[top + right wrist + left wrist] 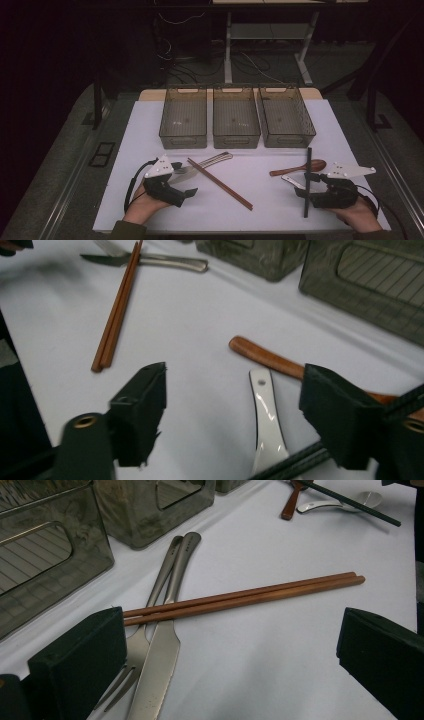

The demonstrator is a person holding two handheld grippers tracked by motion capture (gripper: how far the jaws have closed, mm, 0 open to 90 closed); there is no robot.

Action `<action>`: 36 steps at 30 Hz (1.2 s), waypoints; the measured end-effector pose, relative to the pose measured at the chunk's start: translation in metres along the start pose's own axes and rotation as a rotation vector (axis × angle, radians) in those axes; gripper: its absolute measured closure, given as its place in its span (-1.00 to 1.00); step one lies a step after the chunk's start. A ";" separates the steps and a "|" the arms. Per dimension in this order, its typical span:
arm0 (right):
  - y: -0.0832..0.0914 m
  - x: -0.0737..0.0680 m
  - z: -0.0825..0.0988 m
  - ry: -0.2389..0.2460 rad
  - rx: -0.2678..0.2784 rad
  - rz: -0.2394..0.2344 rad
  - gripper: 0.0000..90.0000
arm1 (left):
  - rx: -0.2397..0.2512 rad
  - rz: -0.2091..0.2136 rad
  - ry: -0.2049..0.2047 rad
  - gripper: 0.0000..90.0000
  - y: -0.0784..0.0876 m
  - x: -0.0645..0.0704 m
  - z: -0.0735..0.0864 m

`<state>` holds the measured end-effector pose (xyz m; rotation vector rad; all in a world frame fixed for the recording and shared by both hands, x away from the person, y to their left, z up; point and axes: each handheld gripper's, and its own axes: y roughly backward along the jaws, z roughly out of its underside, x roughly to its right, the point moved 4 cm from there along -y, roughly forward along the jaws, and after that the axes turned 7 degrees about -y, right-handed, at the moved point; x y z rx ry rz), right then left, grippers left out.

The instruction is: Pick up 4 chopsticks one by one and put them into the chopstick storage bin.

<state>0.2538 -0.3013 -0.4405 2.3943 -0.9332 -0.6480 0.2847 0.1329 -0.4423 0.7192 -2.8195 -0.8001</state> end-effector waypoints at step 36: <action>0.015 0.007 0.040 0.025 -0.194 -0.050 0.98 | -0.009 0.004 0.015 -1.00 -0.003 -0.001 0.004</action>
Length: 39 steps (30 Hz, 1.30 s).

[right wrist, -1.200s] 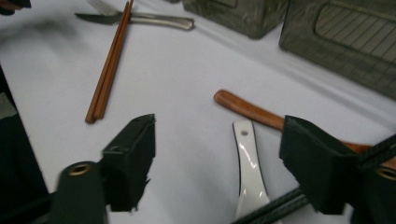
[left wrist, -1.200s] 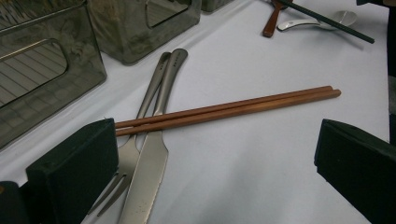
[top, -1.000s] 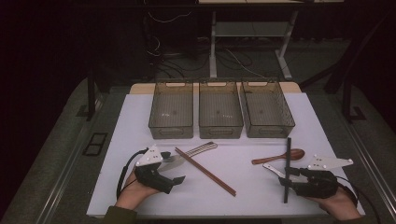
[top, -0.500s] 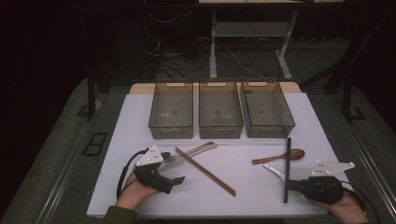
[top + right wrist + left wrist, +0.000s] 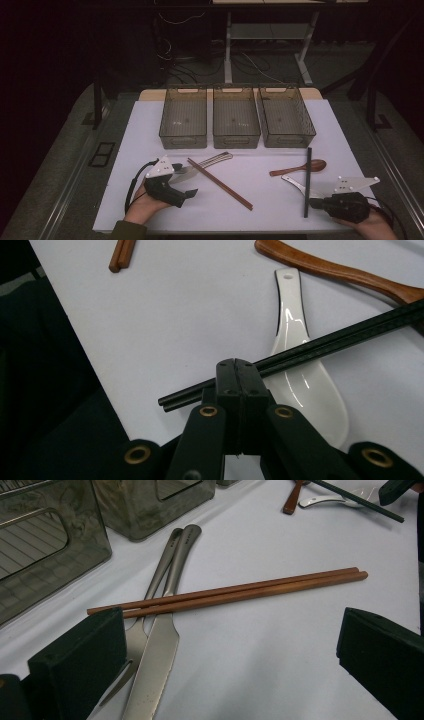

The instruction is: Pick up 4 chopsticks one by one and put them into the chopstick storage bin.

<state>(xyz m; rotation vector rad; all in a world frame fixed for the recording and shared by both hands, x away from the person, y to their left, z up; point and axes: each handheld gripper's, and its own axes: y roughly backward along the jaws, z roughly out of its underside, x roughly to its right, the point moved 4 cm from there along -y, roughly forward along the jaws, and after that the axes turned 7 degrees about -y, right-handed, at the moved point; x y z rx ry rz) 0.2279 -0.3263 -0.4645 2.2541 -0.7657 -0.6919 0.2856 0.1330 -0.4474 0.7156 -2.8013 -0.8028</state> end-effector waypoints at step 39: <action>-0.027 -0.012 -0.014 0.061 -0.045 -0.041 0.98 | -0.010 0.005 -0.004 -1.00 0.000 0.000 0.001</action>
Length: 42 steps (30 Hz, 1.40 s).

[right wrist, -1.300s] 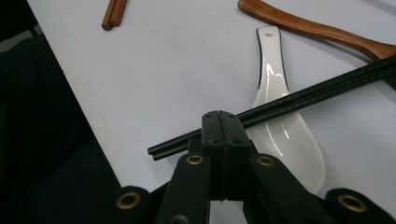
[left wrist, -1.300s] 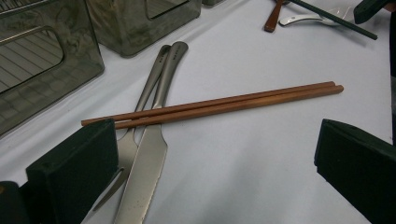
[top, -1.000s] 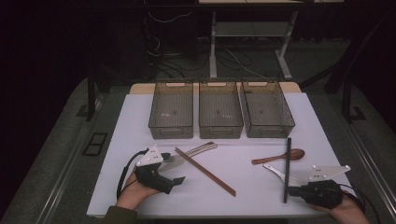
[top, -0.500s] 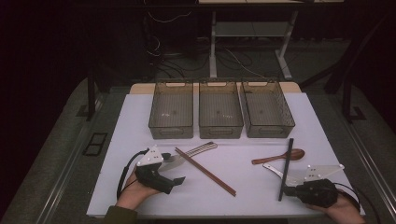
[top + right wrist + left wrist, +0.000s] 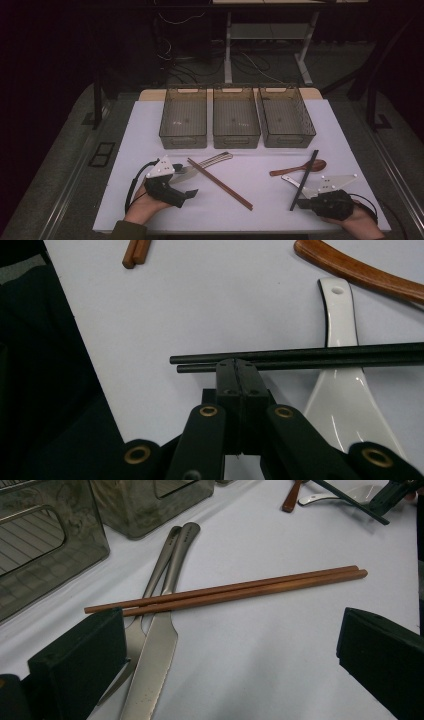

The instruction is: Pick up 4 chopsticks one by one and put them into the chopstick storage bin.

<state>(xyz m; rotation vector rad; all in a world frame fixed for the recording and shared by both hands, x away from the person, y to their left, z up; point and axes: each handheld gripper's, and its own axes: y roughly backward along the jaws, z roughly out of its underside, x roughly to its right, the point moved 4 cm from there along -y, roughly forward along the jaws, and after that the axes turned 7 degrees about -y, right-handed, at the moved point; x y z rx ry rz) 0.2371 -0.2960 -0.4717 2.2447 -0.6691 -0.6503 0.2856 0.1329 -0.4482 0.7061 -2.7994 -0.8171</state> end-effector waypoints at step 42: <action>-0.027 -0.004 -0.035 0.051 0.013 0.014 0.98 | -0.003 0.003 -0.002 -1.00 -0.001 0.001 0.000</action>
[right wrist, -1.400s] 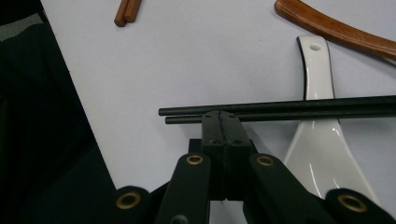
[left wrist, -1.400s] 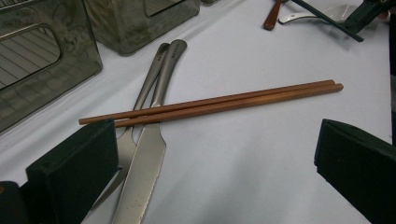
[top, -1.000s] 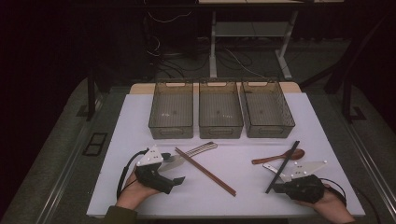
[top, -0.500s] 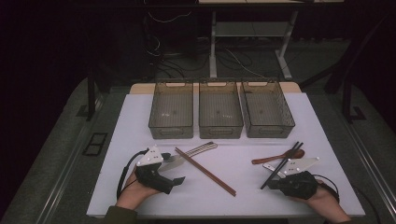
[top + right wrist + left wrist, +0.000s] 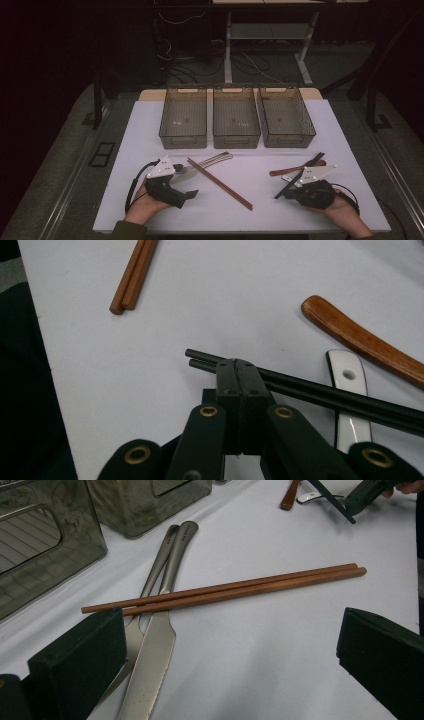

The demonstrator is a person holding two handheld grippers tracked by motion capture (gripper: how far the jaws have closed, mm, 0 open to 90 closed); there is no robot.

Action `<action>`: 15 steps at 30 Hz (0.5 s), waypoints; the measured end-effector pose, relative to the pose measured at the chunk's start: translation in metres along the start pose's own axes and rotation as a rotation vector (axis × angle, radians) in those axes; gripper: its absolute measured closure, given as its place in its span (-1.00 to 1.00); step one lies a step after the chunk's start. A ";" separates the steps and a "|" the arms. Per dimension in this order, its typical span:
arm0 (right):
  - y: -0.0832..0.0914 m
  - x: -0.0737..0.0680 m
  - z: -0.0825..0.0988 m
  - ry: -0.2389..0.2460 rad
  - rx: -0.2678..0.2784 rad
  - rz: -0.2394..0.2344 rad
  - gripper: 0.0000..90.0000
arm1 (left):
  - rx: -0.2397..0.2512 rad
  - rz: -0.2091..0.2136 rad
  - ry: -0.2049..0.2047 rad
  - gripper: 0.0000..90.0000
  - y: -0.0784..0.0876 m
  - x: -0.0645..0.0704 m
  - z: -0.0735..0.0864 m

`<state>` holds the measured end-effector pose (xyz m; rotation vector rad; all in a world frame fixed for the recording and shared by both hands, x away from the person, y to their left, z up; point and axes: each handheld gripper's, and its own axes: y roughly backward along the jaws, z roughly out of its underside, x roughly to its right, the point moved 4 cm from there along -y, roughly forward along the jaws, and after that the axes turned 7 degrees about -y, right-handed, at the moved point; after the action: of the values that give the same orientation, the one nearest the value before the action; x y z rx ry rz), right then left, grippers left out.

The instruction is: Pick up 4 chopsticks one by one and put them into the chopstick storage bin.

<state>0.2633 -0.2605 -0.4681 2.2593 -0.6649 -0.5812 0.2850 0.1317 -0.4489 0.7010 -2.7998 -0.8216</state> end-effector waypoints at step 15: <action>-0.007 0.004 -0.011 -0.002 0.004 0.002 0.98 | -0.002 0.002 -0.003 -1.00 0.000 0.000 0.000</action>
<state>0.2750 -0.2526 -0.4669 2.2614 -0.6700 -0.5811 0.2852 0.1317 -0.4491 0.6966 -2.8014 -0.8254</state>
